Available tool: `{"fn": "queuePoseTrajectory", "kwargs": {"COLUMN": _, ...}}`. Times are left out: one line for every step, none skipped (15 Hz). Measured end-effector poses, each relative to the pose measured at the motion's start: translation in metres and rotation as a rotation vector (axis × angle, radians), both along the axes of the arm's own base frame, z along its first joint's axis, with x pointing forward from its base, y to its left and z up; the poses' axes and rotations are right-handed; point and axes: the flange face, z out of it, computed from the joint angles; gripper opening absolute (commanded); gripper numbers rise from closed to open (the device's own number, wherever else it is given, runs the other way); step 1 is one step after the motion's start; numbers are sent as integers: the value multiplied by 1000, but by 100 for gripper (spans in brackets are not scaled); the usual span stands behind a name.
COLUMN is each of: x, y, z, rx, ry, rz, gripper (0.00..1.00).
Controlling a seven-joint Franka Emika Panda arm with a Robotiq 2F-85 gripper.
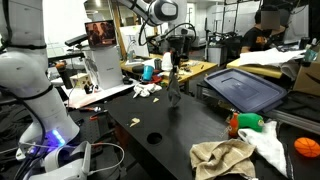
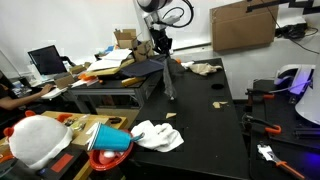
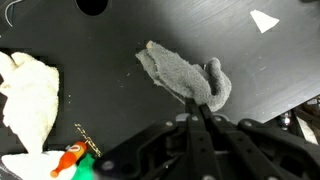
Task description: Move the grey towel to the right and unfold it
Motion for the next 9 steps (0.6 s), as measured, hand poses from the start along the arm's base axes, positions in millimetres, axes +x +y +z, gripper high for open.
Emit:
{"fn": "queuePoseTrajectory", "kwargs": {"x": -4, "y": 1, "z": 5, "rx": 2, "ry": -8, "rz": 3, "gripper": 1}}
{"fn": "queuePoseTrajectory", "kwargs": {"x": -8, "y": 2, "z": 11, "rx": 7, "ry": -13, "rz": 16, "gripper": 1}}
{"fn": "queuePoseTrajectory", "kwargs": {"x": -12, "y": 5, "z": 16, "rx": 20, "ry": -17, "rz": 35, "gripper": 1}}
{"fn": "queuePoseTrajectory", "kwargs": {"x": -17, "y": 8, "z": 21, "rx": 44, "ry": -21, "rz": 58, "gripper": 1}}
{"fn": "queuePoseTrajectory", "kwargs": {"x": -22, "y": 13, "z": 26, "rx": 75, "ry": -24, "rz": 88, "gripper": 1}}
{"fn": "queuePoseTrajectory", "kwargs": {"x": -27, "y": 18, "z": 30, "rx": 115, "ry": -23, "rz": 118, "gripper": 1}}
{"fn": "queuePoseTrajectory", "kwargs": {"x": -33, "y": 23, "z": 33, "rx": 160, "ry": -17, "rz": 148, "gripper": 1}}
{"fn": "queuePoseTrajectory", "kwargs": {"x": -38, "y": 27, "z": 37, "rx": 208, "ry": -5, "rz": 177, "gripper": 1}}
{"fn": "queuePoseTrajectory", "kwargs": {"x": -44, "y": 30, "z": 39, "rx": 255, "ry": 11, "rz": 203, "gripper": 1}}
